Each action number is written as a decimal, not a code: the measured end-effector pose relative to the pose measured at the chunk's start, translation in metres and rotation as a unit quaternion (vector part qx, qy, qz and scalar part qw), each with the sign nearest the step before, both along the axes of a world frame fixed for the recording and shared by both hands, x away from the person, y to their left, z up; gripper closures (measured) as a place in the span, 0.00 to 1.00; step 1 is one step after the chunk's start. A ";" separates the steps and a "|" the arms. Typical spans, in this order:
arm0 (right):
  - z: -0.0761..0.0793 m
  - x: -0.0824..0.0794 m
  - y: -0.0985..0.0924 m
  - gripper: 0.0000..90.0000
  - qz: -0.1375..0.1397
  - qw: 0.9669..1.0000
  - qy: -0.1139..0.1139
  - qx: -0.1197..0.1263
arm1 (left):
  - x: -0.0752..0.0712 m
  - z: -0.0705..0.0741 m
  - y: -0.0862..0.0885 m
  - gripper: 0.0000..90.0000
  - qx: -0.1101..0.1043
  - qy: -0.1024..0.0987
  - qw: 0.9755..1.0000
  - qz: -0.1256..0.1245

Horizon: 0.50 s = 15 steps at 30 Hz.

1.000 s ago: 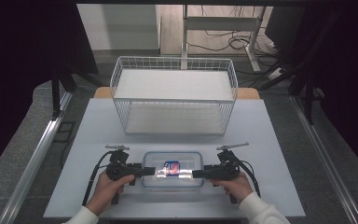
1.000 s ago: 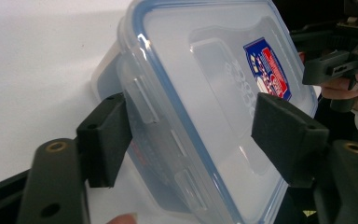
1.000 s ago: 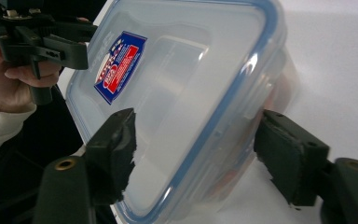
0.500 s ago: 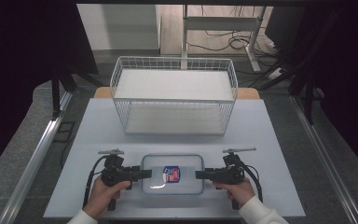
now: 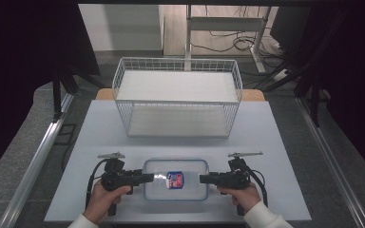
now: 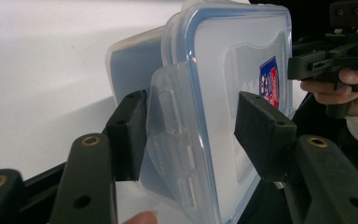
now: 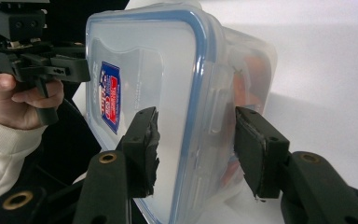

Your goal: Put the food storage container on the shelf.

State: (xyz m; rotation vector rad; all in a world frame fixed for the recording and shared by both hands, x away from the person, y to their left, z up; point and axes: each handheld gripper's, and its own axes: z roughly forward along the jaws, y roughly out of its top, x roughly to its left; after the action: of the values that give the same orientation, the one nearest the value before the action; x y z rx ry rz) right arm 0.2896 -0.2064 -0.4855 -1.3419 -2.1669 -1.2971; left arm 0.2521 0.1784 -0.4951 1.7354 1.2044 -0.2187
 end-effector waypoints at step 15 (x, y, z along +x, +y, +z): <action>0.008 -0.001 -0.001 0.57 -0.001 1.000 -0.013 0.004 | -0.002 0.010 0.000 0.53 -0.002 -0.017 1.000 -0.001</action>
State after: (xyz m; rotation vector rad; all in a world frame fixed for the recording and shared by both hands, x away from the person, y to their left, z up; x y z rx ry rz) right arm 0.2888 -0.2073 -0.4775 -1.3303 -2.1759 -1.3303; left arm 0.2504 0.1788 -0.4852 1.7295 1.1774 -0.1928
